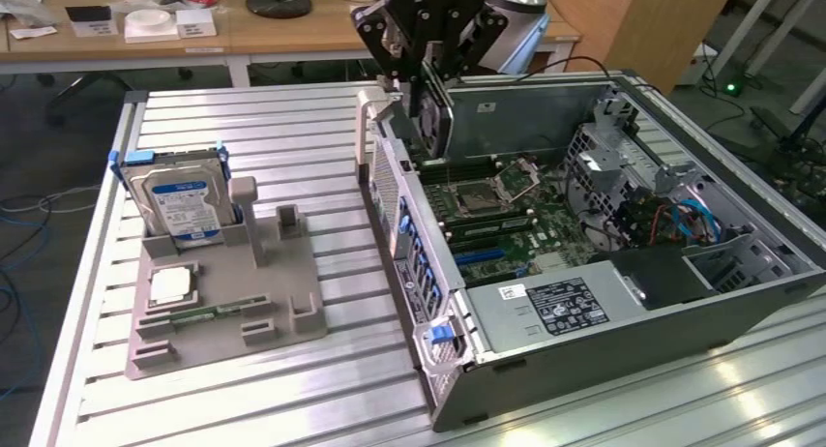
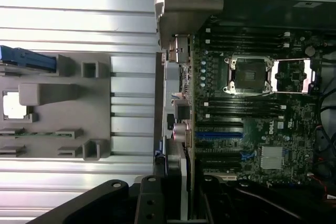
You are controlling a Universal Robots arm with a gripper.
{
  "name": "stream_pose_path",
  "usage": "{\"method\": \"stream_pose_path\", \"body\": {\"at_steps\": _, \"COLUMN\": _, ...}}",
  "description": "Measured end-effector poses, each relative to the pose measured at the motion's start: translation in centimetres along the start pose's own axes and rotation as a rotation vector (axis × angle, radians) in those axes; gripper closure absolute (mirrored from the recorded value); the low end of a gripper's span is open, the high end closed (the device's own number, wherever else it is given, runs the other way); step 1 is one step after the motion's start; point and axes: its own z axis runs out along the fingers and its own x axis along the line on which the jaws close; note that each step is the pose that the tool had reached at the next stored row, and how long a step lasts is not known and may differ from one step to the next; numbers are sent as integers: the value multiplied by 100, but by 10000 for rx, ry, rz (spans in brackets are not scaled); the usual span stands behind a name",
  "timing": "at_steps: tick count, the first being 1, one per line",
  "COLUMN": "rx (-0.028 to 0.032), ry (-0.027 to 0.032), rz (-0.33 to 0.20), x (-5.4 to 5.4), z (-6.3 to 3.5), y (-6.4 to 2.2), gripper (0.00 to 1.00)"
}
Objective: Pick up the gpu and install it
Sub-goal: 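Pick up the gpu and move the gpu toward the slot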
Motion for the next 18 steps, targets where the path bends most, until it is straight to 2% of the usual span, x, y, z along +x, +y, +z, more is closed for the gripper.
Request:
{"method": "stream_pose_path", "body": {"at_steps": 7, "rx": 13, "ry": -3, "rz": 322, "x": -73, "z": 6, "y": 7, "gripper": 72}}
{"method": "stream_pose_path", "body": {"at_steps": 18, "rx": 14, "ry": -3, "rz": 378, "x": -320, "z": 15, "y": 4, "gripper": 72}}
